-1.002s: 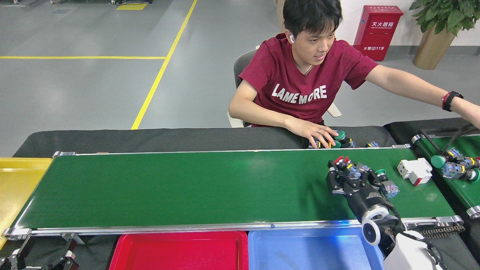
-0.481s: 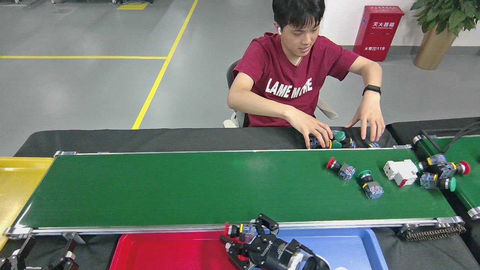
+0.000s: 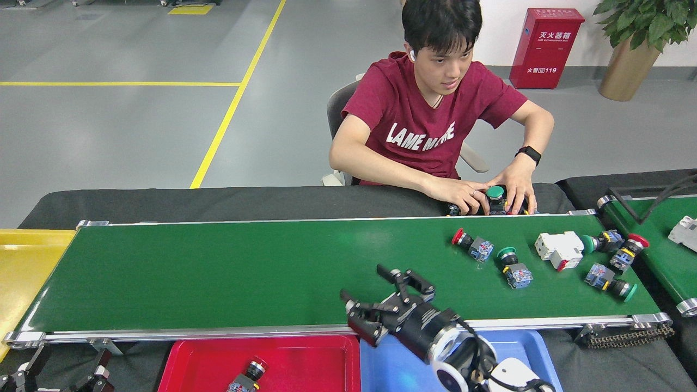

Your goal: Pick switch part from conveyor to tray

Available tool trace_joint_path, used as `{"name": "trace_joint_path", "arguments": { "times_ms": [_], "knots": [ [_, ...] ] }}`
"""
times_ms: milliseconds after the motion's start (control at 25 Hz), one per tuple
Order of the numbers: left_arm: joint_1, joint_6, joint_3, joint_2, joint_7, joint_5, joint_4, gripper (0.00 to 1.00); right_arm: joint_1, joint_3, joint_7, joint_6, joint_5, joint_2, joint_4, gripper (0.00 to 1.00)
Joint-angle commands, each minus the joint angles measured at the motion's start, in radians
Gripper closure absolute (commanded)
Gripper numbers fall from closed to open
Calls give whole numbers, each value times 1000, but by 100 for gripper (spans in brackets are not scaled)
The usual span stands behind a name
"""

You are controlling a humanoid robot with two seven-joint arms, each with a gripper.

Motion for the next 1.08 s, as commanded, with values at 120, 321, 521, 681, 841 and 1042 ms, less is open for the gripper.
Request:
{"name": "trace_joint_path", "arguments": {
  "times_ms": [120,321,521,681,841,1042],
  "knots": [
    [1,-2,12,14,4,2,-12,0,75,-72,-232,165,-10,-173,-4,6],
    [9,-2,12,14,2,0,-12,0,263,-137,-355,196,-136,-310,-65,6],
    [9,-2,10,14,2,2,-12,0,340,-152,-385,299,-142,-307,-67,5],
    [9,-2,12,14,2,2,-12,0,394,-151,-404,306,-140,-299,-97,5],
    [9,-2,12,14,2,0,-12,0,441,-151,-427,306,-137,-287,-123,5],
    [6,-2,7,14,2,0,-9,0,461,-152,-424,306,-128,-242,-130,5]
  ]
}}
